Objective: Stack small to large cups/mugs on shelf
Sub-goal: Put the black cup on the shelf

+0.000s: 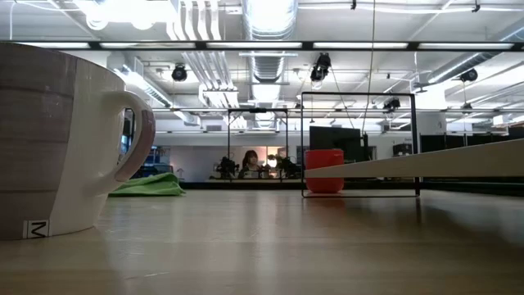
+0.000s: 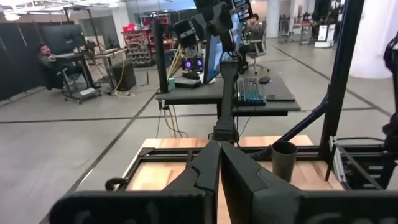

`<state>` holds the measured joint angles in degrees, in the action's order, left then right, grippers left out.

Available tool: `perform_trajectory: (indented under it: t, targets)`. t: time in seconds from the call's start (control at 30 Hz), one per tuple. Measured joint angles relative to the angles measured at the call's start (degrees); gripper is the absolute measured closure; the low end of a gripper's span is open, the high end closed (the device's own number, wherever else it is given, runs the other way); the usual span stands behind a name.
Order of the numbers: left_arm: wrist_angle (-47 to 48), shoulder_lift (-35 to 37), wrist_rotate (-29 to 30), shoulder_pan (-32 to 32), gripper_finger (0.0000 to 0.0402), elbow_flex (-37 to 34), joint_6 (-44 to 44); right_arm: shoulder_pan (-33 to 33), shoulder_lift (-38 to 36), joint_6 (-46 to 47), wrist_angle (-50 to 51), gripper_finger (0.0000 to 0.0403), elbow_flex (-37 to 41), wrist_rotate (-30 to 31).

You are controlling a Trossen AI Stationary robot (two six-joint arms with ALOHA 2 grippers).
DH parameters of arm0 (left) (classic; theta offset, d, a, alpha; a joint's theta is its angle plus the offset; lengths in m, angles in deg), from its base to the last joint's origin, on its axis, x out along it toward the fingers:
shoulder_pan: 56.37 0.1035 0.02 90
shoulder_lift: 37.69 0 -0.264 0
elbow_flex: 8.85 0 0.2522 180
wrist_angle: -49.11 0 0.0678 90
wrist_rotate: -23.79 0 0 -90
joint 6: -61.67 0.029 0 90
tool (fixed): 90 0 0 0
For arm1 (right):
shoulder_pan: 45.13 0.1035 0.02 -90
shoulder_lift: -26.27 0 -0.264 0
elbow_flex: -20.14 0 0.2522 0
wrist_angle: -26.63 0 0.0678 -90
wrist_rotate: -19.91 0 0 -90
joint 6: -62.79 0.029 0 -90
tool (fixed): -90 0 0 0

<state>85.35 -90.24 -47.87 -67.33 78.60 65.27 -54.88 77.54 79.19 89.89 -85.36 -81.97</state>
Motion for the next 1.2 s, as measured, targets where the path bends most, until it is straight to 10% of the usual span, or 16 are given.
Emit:
perform_trajectory:
  t: [0.67, 0.93, 1.2]
  targets:
    - [-0.97, -3.03, 10.94, 0.02, 0.0402, -0.13, 0.01, 0.0, 9.06, 2.7, 15.03, 0.0294, 0.09, -3.32]
    - [-0.96, -3.25, 10.98, 0.02, 0.0401, -0.13, -0.26, 0.05, 12.64, 5.16, 40.34, 0.0265, 0.15, -3.35]
    - [-0.9, -5.69, 11.2, 0.22, 0.0336, -0.13, -1.33, 5.13, 11.51, 13.92, 41.59, 0.0265, 3.72, -8.52]
